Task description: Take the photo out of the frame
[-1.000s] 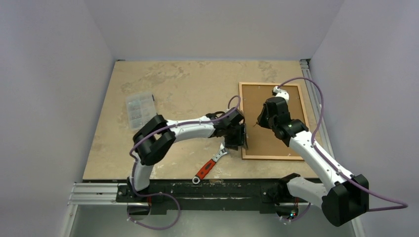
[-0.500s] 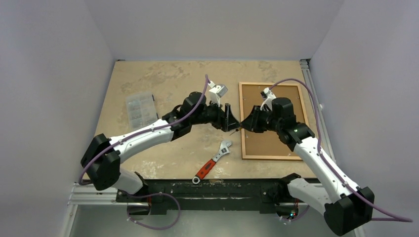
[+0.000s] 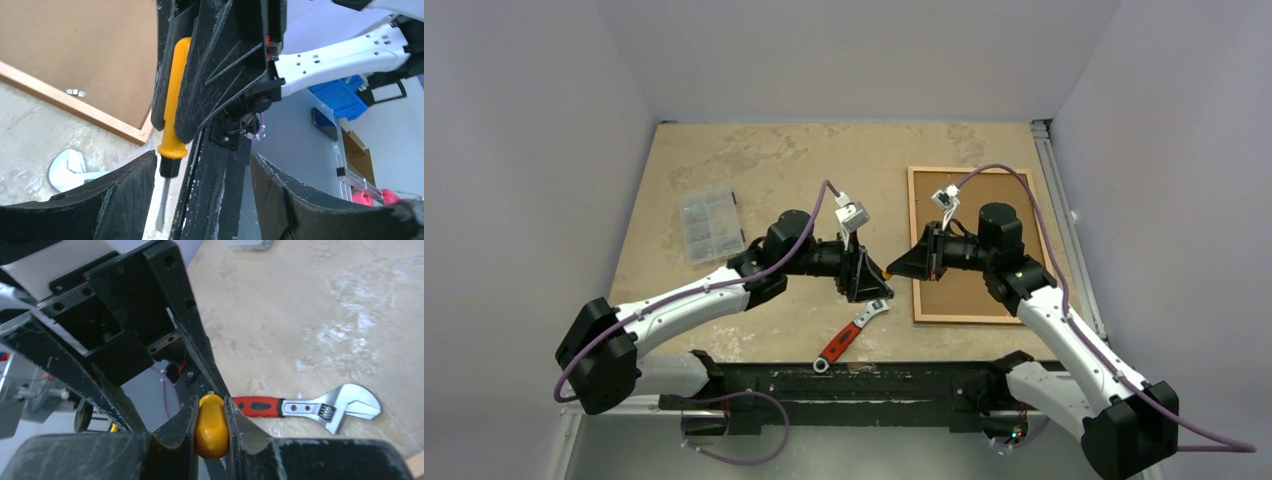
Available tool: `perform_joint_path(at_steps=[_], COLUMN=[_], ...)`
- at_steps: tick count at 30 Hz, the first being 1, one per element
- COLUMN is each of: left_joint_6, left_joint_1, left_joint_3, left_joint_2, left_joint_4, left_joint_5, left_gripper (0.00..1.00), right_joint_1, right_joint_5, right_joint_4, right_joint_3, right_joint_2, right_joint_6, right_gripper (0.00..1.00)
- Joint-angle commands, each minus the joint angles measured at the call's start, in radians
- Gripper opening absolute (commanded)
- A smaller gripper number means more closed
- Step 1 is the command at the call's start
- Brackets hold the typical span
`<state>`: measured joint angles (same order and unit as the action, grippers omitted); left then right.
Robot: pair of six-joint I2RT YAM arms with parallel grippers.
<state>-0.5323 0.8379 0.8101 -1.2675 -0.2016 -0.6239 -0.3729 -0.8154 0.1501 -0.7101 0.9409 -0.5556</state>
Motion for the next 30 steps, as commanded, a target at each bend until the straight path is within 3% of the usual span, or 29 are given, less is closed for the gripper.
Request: perform_joint_path(at_steps=[1,6,9,11,12,15,17,18,21,24,30], left_joint_6=[0.031,0.027,0.025,0.043,0.078,0.192,0.261,0.297,0.42,0.448,0.468], left_joint_1=[-0.006,-0.011,-0.014,-0.014,-0.013,0.005,0.034,0.057,0.119,0.124,0.124], left_joint_3=[0.019,0.044,0.045,0.047,0.047,0.047,0.037,0.018,-0.009,0.002,-0.021], left_joint_2=[-0.005,-0.036,-0.039,-0.027,-0.01,0.053,0.09,0.109,0.131,0.133,0.153], left_joint_4=[-0.062,-0.064,-0.07,-0.039,0.0,0.122,0.142,0.121,0.073,0.104,0.083], left_joint_5=[-0.119,-0.18,-0.172,-0.121,-0.05,0.233,0.42,0.499,0.663,0.667,0.651], left_gripper=[0.65,0.51,0.28,0.03,0.0,0.0,0.0,0.0,0.0,0.0,0.0], right_joint_1=[-0.011,-0.021,-0.025,-0.03,-0.032,-0.046,-0.056,-0.064,-0.122,-0.228,-0.231], right_joint_5=[-0.225,-0.248,-0.258,-0.245,-0.195,0.057,0.2,0.26,0.334,0.451,0.492], right_joint_4=[-0.215,-0.261,-0.28,-0.268,-0.237,0.025,0.1,0.106,0.088,0.193,0.194], right_joint_3=[0.021,0.012,0.014,0.011,0.001,-0.101,-0.148,-0.148,-0.17,-0.303,-0.336], right_joint_2=[-0.021,-0.045,-0.045,-0.048,-0.047,-0.016,0.001,0.001,0.019,0.08,0.128], right_joint_6=[-0.03,-0.034,-0.045,-0.043,-0.043,-0.054,-0.197,-0.297,-0.461,-0.448,-0.453], right_gripper=[0.0,0.0,0.0,0.0,0.09,0.56,0.77,0.82,0.85,0.86,0.75])
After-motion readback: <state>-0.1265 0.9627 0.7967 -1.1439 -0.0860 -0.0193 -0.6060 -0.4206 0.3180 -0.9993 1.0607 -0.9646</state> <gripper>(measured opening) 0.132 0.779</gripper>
